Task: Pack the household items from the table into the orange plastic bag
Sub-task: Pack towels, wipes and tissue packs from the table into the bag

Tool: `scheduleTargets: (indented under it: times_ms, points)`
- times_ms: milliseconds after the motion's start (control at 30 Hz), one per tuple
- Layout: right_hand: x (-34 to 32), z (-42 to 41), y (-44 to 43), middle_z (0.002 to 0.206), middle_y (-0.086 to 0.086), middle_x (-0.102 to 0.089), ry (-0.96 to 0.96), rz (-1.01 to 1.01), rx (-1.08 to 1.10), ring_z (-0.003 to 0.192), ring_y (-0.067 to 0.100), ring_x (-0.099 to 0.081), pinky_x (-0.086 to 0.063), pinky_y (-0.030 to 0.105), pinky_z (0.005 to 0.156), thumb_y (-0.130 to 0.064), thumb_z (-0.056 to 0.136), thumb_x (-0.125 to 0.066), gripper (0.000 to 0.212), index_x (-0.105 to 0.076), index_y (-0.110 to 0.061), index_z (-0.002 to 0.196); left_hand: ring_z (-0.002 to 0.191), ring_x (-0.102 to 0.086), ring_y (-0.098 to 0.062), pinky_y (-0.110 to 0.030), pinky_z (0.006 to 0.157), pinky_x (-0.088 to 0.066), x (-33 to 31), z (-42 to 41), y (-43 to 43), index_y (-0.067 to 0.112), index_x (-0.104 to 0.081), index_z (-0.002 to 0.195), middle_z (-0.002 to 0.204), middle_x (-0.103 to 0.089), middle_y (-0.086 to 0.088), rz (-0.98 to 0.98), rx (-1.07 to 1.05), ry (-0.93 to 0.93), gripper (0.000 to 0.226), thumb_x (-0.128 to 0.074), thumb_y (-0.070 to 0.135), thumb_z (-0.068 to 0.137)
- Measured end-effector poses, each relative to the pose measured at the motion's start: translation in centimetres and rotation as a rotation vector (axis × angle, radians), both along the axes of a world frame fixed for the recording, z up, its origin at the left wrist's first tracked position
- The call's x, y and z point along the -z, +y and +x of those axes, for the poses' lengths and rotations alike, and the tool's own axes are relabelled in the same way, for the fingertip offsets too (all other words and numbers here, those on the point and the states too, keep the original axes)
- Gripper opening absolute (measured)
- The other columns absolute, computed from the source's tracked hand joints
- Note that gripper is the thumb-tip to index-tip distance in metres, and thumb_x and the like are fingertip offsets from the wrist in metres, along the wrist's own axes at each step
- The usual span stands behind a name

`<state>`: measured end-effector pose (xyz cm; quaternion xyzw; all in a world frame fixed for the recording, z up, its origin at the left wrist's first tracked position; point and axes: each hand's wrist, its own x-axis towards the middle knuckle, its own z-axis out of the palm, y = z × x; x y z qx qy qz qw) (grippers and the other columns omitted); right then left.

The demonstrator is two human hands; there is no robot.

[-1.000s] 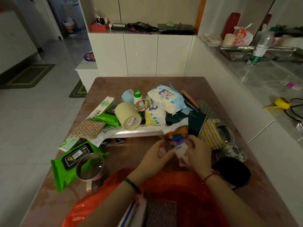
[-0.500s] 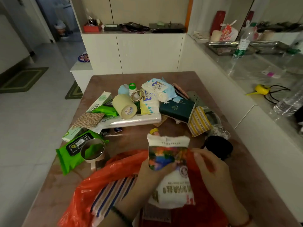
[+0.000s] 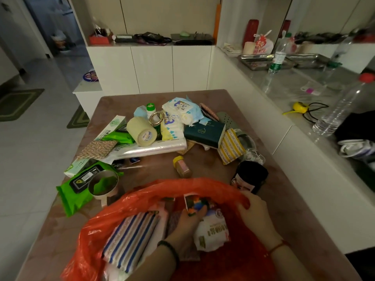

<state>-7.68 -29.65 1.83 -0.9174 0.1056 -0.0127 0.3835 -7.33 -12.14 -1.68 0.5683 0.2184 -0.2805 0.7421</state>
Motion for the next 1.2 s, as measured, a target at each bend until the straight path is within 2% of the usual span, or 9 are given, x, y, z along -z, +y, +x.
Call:
scheduleTargets:
  times_ms: [167, 267, 433, 600, 733, 867, 1000, 1100, 1200]
  points:
    - [0.3, 0.0, -2.3, 0.108, 0.0, -0.066, 0.194, 0.105, -0.088, 0.096, 0.012, -0.062, -0.046, 0.023, 0.08, -0.031, 0.077, -0.071, 0.039, -0.063, -0.019, 0.113, 0.103, -0.06, -0.042, -0.053, 0.094, -0.047, 1.8, 0.2, 0.1, 0.0, -0.058, 0.103, 0.11, -0.062, -0.025, 0.084, 0.022, -0.025, 0.015, -0.051, 0.003, 0.09]
    - [-0.7, 1.4, -3.6, 0.113, -0.004, -0.061, 0.035, 0.232, 0.108, 0.1, 0.012, -0.058, -0.047, 0.021, 0.078, -0.034, 0.075, -0.072, 0.046, -0.06, -0.019, 0.116, 0.107, -0.06, -0.031, -0.047, 0.094, -0.048, 1.4, -0.9, 0.8, 0.004, -0.046, 0.125, 0.119, -0.06, -0.015, 0.167, 0.051, -0.087, 0.037, -0.054, 0.007, 0.088]
    - [-0.4, 6.8, -4.9, 0.134, 0.012, -0.043, 0.041, -0.113, 0.197, 0.122, 0.033, -0.044, -0.047, 0.049, 0.094, -0.051, 0.062, -0.073, 0.086, -0.036, -0.02, 0.134, 0.106, -0.058, -0.017, -0.028, 0.085, -0.049, -0.8, -2.1, 0.8, 0.011, -0.044, 0.129, 0.117, -0.059, -0.004, 0.235, 0.057, -0.268, 0.04, -0.053, 0.009, 0.09]
    - [0.4, 8.4, -3.7, 0.133, 0.015, -0.037, 0.198, -0.209, 0.181, 0.124, 0.037, -0.036, -0.048, 0.048, 0.091, -0.045, 0.069, -0.071, 0.085, -0.026, -0.021, 0.137, 0.089, -0.052, 0.005, -0.003, 0.062, -0.046, -2.7, -2.2, 1.3, 0.015, -0.048, 0.124, 0.101, -0.057, 0.013, 0.319, 0.067, -0.348, 0.033, -0.051, 0.012, 0.092]
    - [-1.8, 6.1, -3.2, 0.132, 0.011, -0.041, -0.108, -0.097, 0.288, 0.124, 0.03, -0.039, -0.046, 0.044, 0.089, -0.035, 0.065, -0.078, 0.081, -0.036, -0.02, 0.133, 0.097, -0.062, 0.001, -0.012, 0.079, -0.05, -4.0, -2.0, 2.3, 0.029, -0.059, 0.102, 0.109, -0.064, 0.009, 0.336, 0.089, -0.476, 0.019, -0.052, 0.014, 0.091]
    - [-6.6, 1.4, -1.7, 0.136, 0.005, -0.041, -0.488, 0.44, 0.304, 0.12, 0.021, -0.046, -0.047, 0.033, 0.093, -0.024, 0.064, -0.081, 0.083, -0.036, -0.021, 0.133, 0.096, -0.066, -0.003, -0.016, 0.076, -0.053, -5.1, -1.2, 2.8, 0.024, -0.061, 0.108, 0.107, -0.068, 0.005, 0.265, 0.041, -0.543, 0.02, -0.051, 0.02, 0.091]
    - [-8.0, -1.9, 0.9, 0.113, 0.009, -0.062, 0.117, 1.042, 0.017, 0.081, 0.01, -0.066, -0.054, 0.017, 0.056, -0.034, 0.069, -0.067, 0.06, -0.05, -0.015, 0.123, 0.122, -0.053, -0.021, -0.042, 0.104, -0.043, -5.4, -0.1, 3.4, 0.019, -0.053, 0.125, 0.13, -0.057, -0.004, 0.22, -0.065, -0.482, 0.035, -0.034, 0.029, 0.097]
    - [-4.8, -2.4, 4.4, 0.108, 0.002, -0.062, 0.557, 0.914, -0.09, 0.086, 0.014, -0.063, -0.054, 0.023, 0.06, -0.052, 0.052, -0.078, 0.072, -0.054, -0.024, 0.114, 0.129, -0.041, -0.022, -0.041, 0.112, -0.028, -6.0, 0.3, 4.5, 0.014, -0.039, 0.133, 0.133, -0.048, -0.008, 0.135, -0.168, -0.437, 0.041, -0.019, 0.024, 0.099]
    - [-1.6, -1.8, 7.8, 0.113, 0.005, -0.062, 0.629, 0.984, 0.036, 0.093, 0.022, -0.063, -0.056, 0.041, 0.069, -0.034, 0.079, -0.068, 0.045, -0.053, -0.023, 0.12, 0.12, -0.041, -0.014, -0.03, 0.104, -0.029, -6.3, 1.0, 5.8, 0.013, -0.04, 0.133, 0.129, -0.047, -0.002, 0.124, -0.203, -0.438, 0.042, -0.019, 0.026, 0.099]
